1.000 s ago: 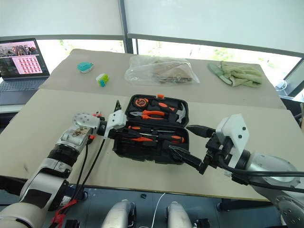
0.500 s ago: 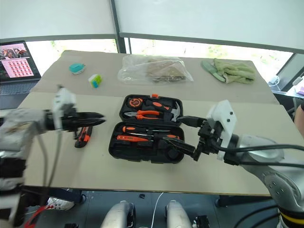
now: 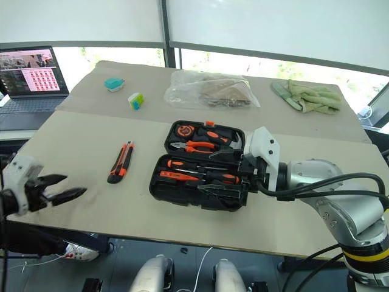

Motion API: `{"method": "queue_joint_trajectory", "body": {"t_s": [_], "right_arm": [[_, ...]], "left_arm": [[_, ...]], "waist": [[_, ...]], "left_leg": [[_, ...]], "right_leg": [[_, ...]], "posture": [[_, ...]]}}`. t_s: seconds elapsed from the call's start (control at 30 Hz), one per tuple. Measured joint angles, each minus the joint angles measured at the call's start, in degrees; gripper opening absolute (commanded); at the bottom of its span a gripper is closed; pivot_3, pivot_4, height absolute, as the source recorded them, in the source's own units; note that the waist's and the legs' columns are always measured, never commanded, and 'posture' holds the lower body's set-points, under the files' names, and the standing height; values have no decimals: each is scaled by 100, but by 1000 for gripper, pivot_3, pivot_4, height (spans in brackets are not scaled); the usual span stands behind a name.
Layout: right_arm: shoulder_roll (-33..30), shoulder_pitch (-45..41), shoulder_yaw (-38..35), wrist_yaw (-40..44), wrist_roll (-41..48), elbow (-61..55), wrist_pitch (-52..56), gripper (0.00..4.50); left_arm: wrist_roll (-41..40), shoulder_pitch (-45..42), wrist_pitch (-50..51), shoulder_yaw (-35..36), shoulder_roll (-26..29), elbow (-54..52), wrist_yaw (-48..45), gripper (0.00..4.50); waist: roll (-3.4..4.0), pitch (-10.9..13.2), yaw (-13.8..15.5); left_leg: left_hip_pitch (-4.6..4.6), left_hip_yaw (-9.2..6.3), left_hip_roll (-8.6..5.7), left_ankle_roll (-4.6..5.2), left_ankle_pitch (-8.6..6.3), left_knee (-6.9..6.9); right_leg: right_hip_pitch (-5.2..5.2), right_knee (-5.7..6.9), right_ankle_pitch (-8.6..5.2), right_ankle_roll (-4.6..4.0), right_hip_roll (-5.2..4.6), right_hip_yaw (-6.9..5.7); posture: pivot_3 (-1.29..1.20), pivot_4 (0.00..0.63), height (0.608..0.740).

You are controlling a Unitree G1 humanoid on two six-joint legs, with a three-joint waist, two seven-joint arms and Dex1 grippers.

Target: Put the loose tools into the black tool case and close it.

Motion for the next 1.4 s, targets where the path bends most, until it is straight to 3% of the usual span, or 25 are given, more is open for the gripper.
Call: {"method": "queue_joint_trajectory", "body": {"t_s": [0.23, 0.33, 0.53, 0.73, 0.83, 1.03, 1.13, 1.4], "right_arm": [[34, 352, -100, -96, -29, -240, 4, 4500], [82, 452, -148, -227, -35, -344, 5, 4500], [374, 545, -147, -581, -82, -523, 5, 4500], [501, 636, -126, -789, -107, -619, 5, 4500], [532, 657, -131, -888, -100, -678, 5, 4500], [531, 788, -268, -1051, -74, -806, 36, 4500], [506, 882, -314, -1060, -46, -845, 103, 4500], [355, 1033, -588, -1117, 208, -953, 244, 4500]], "left_arm": [[-248, -2456, 3051, -1570, 228, -29, 1172, 4478], [-114, -3242, 3686, -2132, 117, 371, 1605, 4478], [85, -4133, 3818, -2994, -488, 1515, 1952, 4478], [198, -4311, 3300, -3659, -543, 2260, 1818, 4478], [240, -4390, 3075, -3800, -533, 2494, 1660, 3858], [412, -4496, 2749, -3894, -541, 2887, 1496, 1692], [471, -4519, 2400, -3938, -511, 3074, 1263, 1664], [534, -4591, -678, -3989, -24, 3226, -1147, 1663]], "waist": [[-3, -1, -99], [-4, 0, -155], [-4, 0, -143], [4, -4, -156], [15, -10, -151], [18, -12, -90], [19, -12, -63], [-10, 7, -47]], "left_leg": [[-9, -14, 1, 1, 1, -4], [-8, -19, 2, 1, 2, -5], [-10, -18, -3, 1, 2, -4], [-5, -19, -3, -1, 3, -4], [-2, -19, -3, -1, 4, -3], [-3, -18, -6, -1, 4, 2], [-3, -17, -6, -1, 4, 2], [-40, -15, -4, -3, 5, 3]], "right_leg": [[-9, 31, -2, 0, 33, 15], [-10, 33, -3, -2, 39, 16], [-9, 31, -4, -1, 34, 16], [-6, 36, -5, -3, 35, 16], [-3, 36, -5, -4, 34, 16], [0, 34, -5, -3, 31, 16], [-2, 36, -5, -3, 31, 16], [-23, 19, -4, -5, 28, 8]], "posture": [[0, 150, 740], [0, 150, 740], [0, 150, 740], [0, 150, 740], [0, 150, 740], [0, 150, 740], [0, 150, 740], [0, 150, 740]]}}
